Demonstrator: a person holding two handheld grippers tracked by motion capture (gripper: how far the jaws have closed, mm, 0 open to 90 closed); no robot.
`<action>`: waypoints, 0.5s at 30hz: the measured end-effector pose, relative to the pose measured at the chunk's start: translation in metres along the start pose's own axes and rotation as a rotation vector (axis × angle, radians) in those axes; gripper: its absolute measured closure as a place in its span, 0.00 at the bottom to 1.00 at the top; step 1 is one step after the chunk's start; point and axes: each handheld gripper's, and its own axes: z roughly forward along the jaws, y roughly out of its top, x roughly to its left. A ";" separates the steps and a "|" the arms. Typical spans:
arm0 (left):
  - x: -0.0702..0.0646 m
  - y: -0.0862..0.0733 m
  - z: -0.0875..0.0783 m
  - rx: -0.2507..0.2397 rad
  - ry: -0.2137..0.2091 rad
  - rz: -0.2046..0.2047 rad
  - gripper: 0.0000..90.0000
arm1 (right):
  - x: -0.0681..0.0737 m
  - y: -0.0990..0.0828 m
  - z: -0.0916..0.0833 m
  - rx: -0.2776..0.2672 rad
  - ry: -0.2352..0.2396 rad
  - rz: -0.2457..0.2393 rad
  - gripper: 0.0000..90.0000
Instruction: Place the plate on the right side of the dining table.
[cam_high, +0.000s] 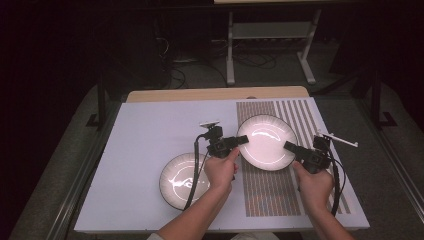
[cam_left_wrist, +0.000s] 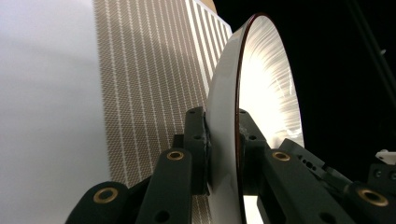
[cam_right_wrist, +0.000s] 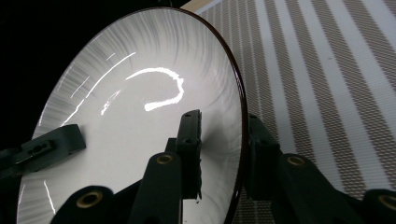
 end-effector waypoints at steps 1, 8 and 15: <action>0.000 0.000 0.003 0.002 -0.003 -0.006 0.87 | -0.002 0.001 0.000 -0.001 -0.009 0.000 0.79; 0.000 -0.002 0.025 0.033 -0.016 -0.012 0.87 | -0.017 0.006 -0.001 -0.008 -0.045 0.020 0.79; -0.006 -0.001 0.047 0.041 -0.018 0.010 0.87 | -0.033 0.011 -0.001 -0.022 -0.067 0.052 0.79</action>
